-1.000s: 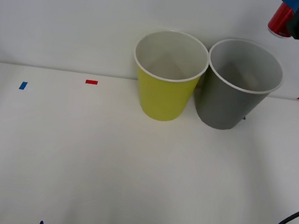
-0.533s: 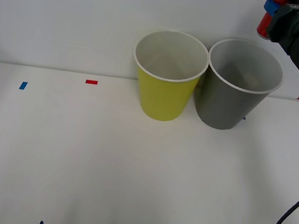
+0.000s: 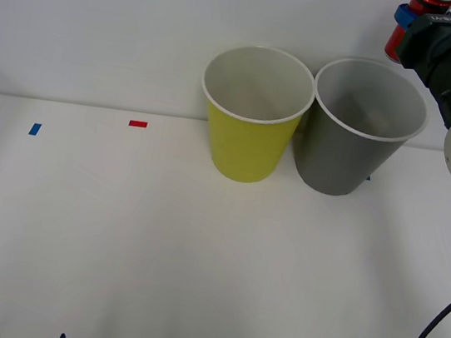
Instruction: Put cans in the gray bin and PET bottles in the light green bin.
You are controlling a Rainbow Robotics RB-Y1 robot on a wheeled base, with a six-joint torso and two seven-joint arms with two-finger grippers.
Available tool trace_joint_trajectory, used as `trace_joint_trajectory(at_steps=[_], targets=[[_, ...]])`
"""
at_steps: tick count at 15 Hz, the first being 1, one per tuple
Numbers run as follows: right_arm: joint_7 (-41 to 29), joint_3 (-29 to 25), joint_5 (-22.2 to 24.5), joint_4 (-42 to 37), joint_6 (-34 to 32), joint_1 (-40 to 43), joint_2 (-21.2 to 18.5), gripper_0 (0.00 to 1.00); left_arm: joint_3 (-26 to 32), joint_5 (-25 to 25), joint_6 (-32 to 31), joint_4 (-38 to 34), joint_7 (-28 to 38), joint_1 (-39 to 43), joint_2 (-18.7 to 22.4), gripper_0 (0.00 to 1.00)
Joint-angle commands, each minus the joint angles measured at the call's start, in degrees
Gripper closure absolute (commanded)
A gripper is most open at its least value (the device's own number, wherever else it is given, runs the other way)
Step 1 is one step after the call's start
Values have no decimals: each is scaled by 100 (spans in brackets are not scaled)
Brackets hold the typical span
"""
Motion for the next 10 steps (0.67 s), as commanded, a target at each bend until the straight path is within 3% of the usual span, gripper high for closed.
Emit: trace_joint_trajectory(at_steps=[1, 2, 3, 8, 10], targets=[[-26, 0, -1, -5, 35, 4, 1, 42, 0, 0, 0, 0, 0, 0, 0, 0], [-34, 0, -1, -14, 52, 4, 1, 22, 0, 0, 0, 0, 0, 0, 0, 0], [-43, 0, -1, -58, 61, 4, 1, 12, 0, 0, 0, 0, 0, 0, 0, 0], [-78, -70, 131, -840, 931, 31, -17, 11, 0, 0, 0, 0, 0, 0, 0, 0], [-131, -114, 131, -954, 940, 83, -25, 11, 0, 0, 0, 0, 0, 0, 0, 0]])
